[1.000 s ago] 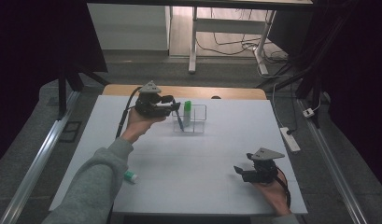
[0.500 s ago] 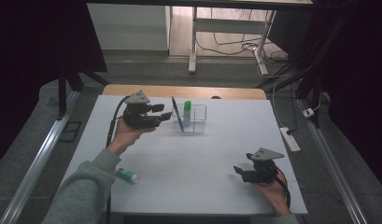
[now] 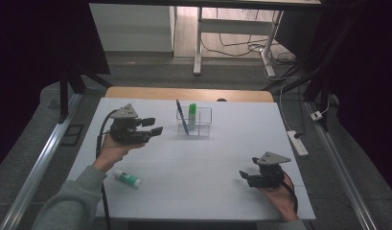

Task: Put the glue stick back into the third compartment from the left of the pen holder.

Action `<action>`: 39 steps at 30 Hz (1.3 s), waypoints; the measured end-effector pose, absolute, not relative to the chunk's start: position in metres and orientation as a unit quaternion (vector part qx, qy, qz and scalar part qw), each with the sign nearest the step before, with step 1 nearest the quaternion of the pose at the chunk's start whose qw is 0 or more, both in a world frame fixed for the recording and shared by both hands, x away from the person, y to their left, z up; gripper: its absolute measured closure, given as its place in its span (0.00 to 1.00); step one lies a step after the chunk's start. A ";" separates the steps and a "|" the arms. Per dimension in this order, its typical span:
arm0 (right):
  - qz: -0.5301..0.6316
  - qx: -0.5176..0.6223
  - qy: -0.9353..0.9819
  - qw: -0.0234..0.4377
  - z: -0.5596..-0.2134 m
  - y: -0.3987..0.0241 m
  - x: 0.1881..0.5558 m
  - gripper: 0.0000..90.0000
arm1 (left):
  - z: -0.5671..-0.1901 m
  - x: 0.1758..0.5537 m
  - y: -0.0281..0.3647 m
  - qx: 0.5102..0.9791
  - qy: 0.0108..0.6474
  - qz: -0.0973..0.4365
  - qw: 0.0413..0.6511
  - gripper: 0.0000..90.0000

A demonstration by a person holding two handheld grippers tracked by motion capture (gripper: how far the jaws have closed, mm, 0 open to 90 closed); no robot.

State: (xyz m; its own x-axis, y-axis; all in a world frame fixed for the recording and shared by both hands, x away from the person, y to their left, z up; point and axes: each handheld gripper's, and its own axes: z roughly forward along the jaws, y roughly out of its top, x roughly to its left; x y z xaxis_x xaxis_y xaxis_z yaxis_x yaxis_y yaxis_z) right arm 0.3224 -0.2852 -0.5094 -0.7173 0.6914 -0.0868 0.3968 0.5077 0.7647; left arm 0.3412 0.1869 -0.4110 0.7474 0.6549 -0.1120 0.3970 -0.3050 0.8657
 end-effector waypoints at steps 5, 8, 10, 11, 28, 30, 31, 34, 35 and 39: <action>0.376 0.322 0.847 0.194 -0.510 -0.285 0.322 0.27 | -0.418 0.336 0.195 0.799 0.335 0.129 0.483 0.53; 0.376 0.322 0.847 0.195 -0.509 -0.286 0.322 0.27 | -0.422 0.335 0.200 0.798 0.344 0.128 0.479 0.53; 0.378 0.323 0.846 0.194 -0.509 -0.286 0.322 0.27 | -0.424 0.335 0.203 0.800 0.347 0.129 0.471 0.53; 0.380 0.325 0.844 0.194 -0.510 -0.286 0.323 0.27 | -0.425 0.335 0.203 0.801 0.349 0.130 0.468 0.53; 0.376 0.318 0.848 0.196 -0.509 -0.284 0.322 0.27 | -0.445 0.308 0.228 0.824 0.353 0.141 0.421 0.53; 0.376 0.318 0.848 0.196 -0.509 -0.284 0.322 0.27 | -0.449 0.305 0.229 0.832 0.350 0.145 0.405 0.53; 0.374 0.318 0.849 0.196 -0.509 -0.284 0.322 0.27 | -0.450 0.303 0.231 0.836 0.348 0.146 0.398 0.53; 0.374 0.318 0.849 0.196 -0.509 -0.284 0.322 0.27 | -0.454 0.299 0.236 0.842 0.347 0.146 0.387 0.53; 0.374 0.317 0.849 0.196 -0.509 -0.284 0.322 0.27 | -0.454 0.298 0.237 0.843 0.346 0.145 0.385 0.53; 0.373 0.318 0.849 0.195 -0.509 -0.284 0.322 0.27 | -0.458 0.293 0.244 0.848 0.344 0.139 0.378 0.52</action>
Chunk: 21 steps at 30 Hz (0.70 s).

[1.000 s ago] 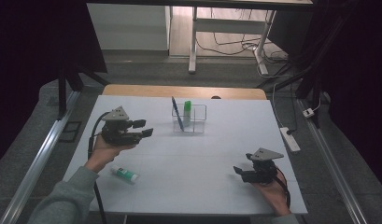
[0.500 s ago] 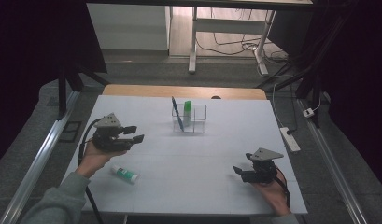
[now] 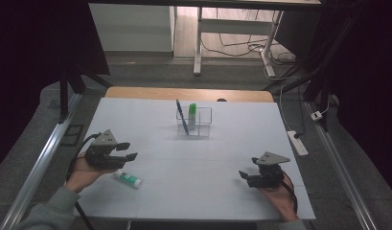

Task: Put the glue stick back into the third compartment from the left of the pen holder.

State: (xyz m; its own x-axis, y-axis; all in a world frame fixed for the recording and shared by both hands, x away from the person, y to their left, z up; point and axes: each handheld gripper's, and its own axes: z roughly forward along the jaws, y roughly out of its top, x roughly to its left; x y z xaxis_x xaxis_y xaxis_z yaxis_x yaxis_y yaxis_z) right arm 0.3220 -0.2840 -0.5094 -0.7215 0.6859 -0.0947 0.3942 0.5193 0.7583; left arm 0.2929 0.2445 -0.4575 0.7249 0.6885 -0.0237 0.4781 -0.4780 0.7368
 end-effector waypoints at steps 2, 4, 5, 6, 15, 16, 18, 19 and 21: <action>0.374 0.317 0.849 0.194 -0.510 -0.284 0.322 0.27 | -0.459 0.291 0.248 0.850 0.344 0.136 0.374 0.52; 0.373 0.318 0.850 0.195 -0.510 -0.284 0.322 0.27 | -0.461 0.290 0.250 0.854 0.343 0.136 0.366 0.52; 0.373 0.319 0.849 0.195 -0.510 -0.284 0.322 0.27 | -0.461 0.290 0.252 0.857 0.342 0.135 0.362 0.52; 0.372 0.319 0.849 0.196 -0.509 -0.284 0.322 0.27 | -0.462 0.290 0.253 0.858 0.341 0.132 0.360 0.52; 0.369 0.320 0.850 0.195 -0.511 -0.284 0.323 0.27 | -0.473 0.290 0.257 0.877 0.348 0.116 0.310 0.47; 0.369 0.320 0.851 0.196 -0.510 -0.284 0.323 0.27 | -0.474 0.290 0.257 0.879 0.347 0.113 0.306 0.46; 0.369 0.321 0.850 0.194 -0.510 -0.284 0.322 0.27 | -0.475 0.291 0.257 0.886 0.341 0.107 0.297 0.44; 0.369 0.321 0.850 0.194 -0.511 -0.284 0.322 0.27 | -0.476 0.291 0.257 0.890 0.335 0.104 0.292 0.43; 0.368 0.320 0.851 0.194 -0.511 -0.284 0.322 0.27 | -0.476 0.292 0.256 0.899 0.323 0.099 0.280 0.42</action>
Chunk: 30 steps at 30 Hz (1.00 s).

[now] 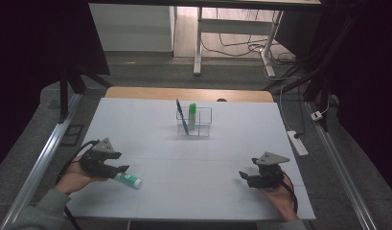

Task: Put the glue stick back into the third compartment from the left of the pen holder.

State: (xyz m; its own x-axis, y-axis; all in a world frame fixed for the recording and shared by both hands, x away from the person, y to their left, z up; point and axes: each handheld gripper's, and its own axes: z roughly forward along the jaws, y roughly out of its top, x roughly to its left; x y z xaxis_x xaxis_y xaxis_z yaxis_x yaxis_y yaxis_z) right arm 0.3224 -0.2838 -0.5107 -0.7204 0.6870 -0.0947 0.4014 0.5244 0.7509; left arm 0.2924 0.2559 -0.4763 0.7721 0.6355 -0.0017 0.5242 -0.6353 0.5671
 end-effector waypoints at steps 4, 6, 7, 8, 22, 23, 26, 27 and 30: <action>0.367 0.318 0.853 0.191 -0.512 -0.283 0.323 0.27 | -0.477 0.296 0.254 0.915 0.298 0.094 0.255 0.41; 0.366 0.317 0.854 0.192 -0.512 -0.282 0.323 0.27 | -0.478 0.299 0.253 0.921 0.291 0.091 0.243 0.41; 0.366 0.317 0.854 0.192 -0.512 -0.282 0.323 0.27 | -0.479 0.300 0.253 0.923 0.289 0.091 0.236 0.41; 0.365 0.317 0.854 0.193 -0.512 -0.283 0.322 0.27 | -0.480 0.301 0.252 0.926 0.287 0.087 0.230 0.40; 0.355 0.318 0.858 0.193 -0.514 -0.282 0.323 0.28 | -0.496 0.309 0.249 0.969 0.198 0.038 0.145 0.39; 0.355 0.319 0.858 0.192 -0.514 -0.282 0.323 0.28 | -0.498 0.309 0.248 0.971 0.189 0.037 0.139 0.39; 0.355 0.318 0.858 0.191 -0.514 -0.281 0.324 0.28 | -0.502 0.310 0.245 0.976 0.172 0.032 0.129 0.41; 0.354 0.317 0.859 0.191 -0.514 -0.281 0.324 0.28 | -0.502 0.311 0.244 0.978 0.165 0.032 0.124 0.42; 0.354 0.319 0.858 0.192 -0.514 -0.282 0.324 0.28 | -0.504 0.312 0.241 0.982 0.149 0.034 0.108 0.46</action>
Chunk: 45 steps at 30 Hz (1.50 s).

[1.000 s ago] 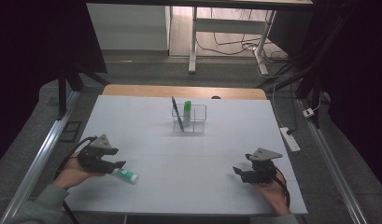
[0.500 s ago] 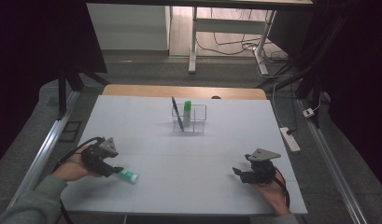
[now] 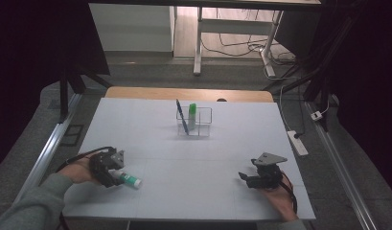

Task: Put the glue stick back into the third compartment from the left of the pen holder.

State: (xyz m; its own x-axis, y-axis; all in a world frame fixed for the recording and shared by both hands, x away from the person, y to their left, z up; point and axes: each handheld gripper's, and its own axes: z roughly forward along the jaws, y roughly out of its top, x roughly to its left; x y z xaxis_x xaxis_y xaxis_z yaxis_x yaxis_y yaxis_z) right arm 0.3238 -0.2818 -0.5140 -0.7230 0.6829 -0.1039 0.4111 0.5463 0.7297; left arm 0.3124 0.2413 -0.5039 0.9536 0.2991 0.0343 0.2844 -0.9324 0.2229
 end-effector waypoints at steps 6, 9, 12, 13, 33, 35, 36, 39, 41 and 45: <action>0.353 0.319 0.859 0.190 -0.514 -0.282 0.324 0.28 | -0.509 0.314 0.239 0.987 0.125 0.039 0.092 0.60; 0.352 0.319 0.859 0.189 -0.515 -0.282 0.324 0.28 | -0.509 0.313 0.239 0.988 0.116 0.037 0.094 0.66; 0.352 0.319 0.860 0.189 -0.515 -0.282 0.324 0.28 | -0.508 0.313 0.239 0.989 0.112 0.038 0.092 0.67; 0.353 0.317 0.860 0.189 -0.515 -0.281 0.324 0.28 | -0.508 0.312 0.239 0.989 0.112 0.038 0.090 0.68; 0.357 0.318 0.857 0.192 -0.513 -0.282 0.323 0.28 | -0.488 0.311 0.225 0.967 0.166 0.064 0.184 0.72; 0.356 0.318 0.857 0.193 -0.513 -0.282 0.323 0.28 | -0.485 0.312 0.221 0.963 0.172 0.070 0.196 0.72; 0.357 0.317 0.857 0.193 -0.513 -0.282 0.323 0.28 | -0.485 0.313 0.219 0.961 0.175 0.073 0.202 0.72; 0.359 0.316 0.857 0.193 -0.512 -0.282 0.323 0.28 | -0.483 0.314 0.211 0.956 0.182 0.080 0.216 0.72; 0.361 0.316 0.856 0.194 -0.511 -0.281 0.322 0.28 | -0.483 0.315 0.205 0.954 0.184 0.082 0.221 0.72; 0.361 0.313 0.856 0.195 -0.511 -0.281 0.322 0.28 | -0.482 0.316 0.193 0.950 0.191 0.088 0.232 0.72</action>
State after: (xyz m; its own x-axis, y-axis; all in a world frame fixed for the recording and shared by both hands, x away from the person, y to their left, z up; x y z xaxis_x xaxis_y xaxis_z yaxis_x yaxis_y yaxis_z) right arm 0.3218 -0.2808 -0.5110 -0.7280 0.6770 -0.1083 0.3947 0.5430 0.7412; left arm 0.3164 0.1928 -0.4822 0.9117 0.4032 0.0788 0.3213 -0.8194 0.4748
